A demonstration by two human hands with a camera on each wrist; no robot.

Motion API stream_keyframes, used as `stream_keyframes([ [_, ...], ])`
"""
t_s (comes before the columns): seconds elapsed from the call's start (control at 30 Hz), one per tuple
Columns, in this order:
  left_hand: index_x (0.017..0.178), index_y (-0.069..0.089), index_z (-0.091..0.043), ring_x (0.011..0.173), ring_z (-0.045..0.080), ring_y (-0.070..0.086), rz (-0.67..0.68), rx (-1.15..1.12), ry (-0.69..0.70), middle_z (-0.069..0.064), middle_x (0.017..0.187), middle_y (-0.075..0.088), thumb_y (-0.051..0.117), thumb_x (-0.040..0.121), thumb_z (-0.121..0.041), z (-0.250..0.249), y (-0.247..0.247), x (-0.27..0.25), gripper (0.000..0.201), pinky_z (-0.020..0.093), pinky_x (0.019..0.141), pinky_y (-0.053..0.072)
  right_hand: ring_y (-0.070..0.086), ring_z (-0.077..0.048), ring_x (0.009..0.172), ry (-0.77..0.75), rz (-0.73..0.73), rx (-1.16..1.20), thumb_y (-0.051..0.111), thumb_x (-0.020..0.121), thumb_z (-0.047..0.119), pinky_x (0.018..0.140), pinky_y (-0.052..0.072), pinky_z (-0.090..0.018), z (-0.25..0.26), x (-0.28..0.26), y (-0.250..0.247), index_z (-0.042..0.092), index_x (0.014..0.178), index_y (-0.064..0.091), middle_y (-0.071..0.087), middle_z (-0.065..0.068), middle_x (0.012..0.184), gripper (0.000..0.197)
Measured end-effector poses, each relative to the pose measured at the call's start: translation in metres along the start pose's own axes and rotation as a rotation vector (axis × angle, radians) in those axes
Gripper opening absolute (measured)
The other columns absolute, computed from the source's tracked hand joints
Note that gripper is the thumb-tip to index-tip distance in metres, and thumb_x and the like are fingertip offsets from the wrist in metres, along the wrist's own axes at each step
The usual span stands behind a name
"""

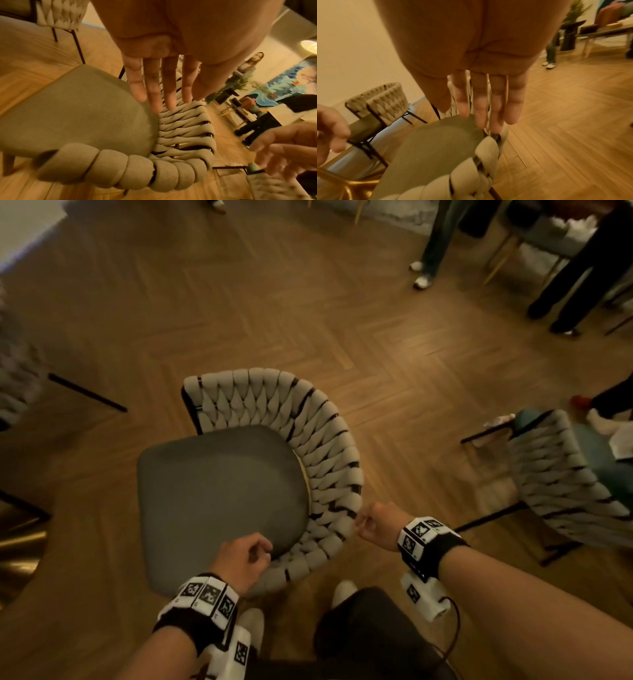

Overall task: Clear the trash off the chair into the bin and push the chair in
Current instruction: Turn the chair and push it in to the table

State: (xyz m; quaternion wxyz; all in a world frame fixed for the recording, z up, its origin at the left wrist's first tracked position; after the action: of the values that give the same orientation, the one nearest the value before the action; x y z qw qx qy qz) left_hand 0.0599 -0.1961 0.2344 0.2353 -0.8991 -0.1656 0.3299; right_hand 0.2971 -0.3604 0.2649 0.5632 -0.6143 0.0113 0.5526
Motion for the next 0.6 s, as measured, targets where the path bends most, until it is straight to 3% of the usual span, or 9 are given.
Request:
stream_keyframes([
  [0.13, 0.073, 0.057, -0.039, 0.078, 0.017, 0.066, -0.049, -0.189, -0.144, -0.003, 0.079, 0.069, 0.065, 0.082, -0.014, -0.01, 0.033, 0.036, 0.028, 0.042, 0.08, 0.056, 0.061, -0.018, 0.093, -0.156, 0.08, -0.162, 0.065, 0.082, 0.037, 0.084, 0.052, -0.031, -0.02, 0.073, -0.048, 0.027, 0.108, 0.062, 0.065, 0.003, 0.104, 0.028],
  [0.2, 0.07, 0.057, -0.039, 0.078, 0.018, 0.066, -0.125, -0.252, -0.238, -0.002, 0.08, 0.071, 0.065, 0.08, -0.02, -0.022, 0.059, 0.052, 0.023, 0.042, 0.081, 0.055, 0.058, -0.018, 0.095, -0.298, 0.088, -0.308, 0.06, 0.088, 0.036, 0.082, 0.045, -0.027, -0.023, 0.117, -0.071, 0.023, 0.112, 0.062, 0.064, 0.001, 0.107, 0.028],
  [0.3, 0.072, 0.056, -0.037, 0.079, 0.019, 0.065, -0.264, -0.429, -0.421, 0.002, 0.083, 0.071, 0.066, 0.078, -0.026, -0.052, 0.107, 0.077, 0.017, 0.042, 0.082, 0.054, 0.056, -0.026, 0.113, -0.449, 0.207, -0.49, 0.05, 0.092, 0.042, 0.093, 0.046, -0.034, -0.02, 0.179, -0.107, 0.021, 0.125, 0.056, 0.06, -0.005, 0.124, 0.04],
  [0.4, 0.091, 0.056, -0.036, 0.095, 0.017, 0.062, -0.281, -0.518, -0.596, 0.0, 0.106, 0.067, 0.061, 0.083, -0.042, -0.09, 0.149, 0.106, 0.012, 0.039, 0.093, 0.05, 0.05, -0.028, 0.122, -0.632, 0.269, -0.775, 0.041, 0.089, 0.059, 0.1, 0.046, -0.044, -0.02, 0.224, -0.133, 0.024, 0.128, 0.053, 0.054, -0.004, 0.131, 0.054],
  [0.5, 0.118, 0.05, -0.034, 0.112, 0.017, 0.054, -0.268, -0.526, -0.68, -0.007, 0.124, 0.056, 0.051, 0.084, -0.056, -0.126, 0.169, 0.147, 0.04, 0.034, 0.096, 0.044, 0.053, -0.028, 0.115, -0.838, 0.25, -0.997, 0.034, 0.082, 0.072, 0.097, 0.047, -0.045, -0.018, 0.261, -0.15, 0.024, 0.126, 0.055, 0.059, -0.006, 0.126, 0.069],
  [0.6, 0.131, 0.038, -0.033, 0.124, 0.021, 0.045, -0.228, -0.522, -0.707, -0.005, 0.137, 0.046, 0.049, 0.081, -0.064, -0.15, 0.175, 0.196, 0.061, 0.042, 0.105, 0.04, 0.057, -0.03, 0.108, -1.03, 0.272, -1.296, 0.012, 0.076, 0.084, 0.095, 0.047, -0.046, -0.015, 0.308, -0.152, 0.021, 0.12, 0.059, 0.067, -0.008, 0.115, 0.09],
])
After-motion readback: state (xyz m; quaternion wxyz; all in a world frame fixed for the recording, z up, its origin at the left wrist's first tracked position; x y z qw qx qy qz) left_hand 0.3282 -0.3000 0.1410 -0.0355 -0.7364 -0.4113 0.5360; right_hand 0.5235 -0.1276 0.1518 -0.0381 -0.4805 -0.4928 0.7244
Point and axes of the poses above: each hand's wrist, its own x-axis towards the middle knuckle, its own y-axis out of the palm, z = x × y, the point moved 1 cm from there along x, towards the middle knuckle
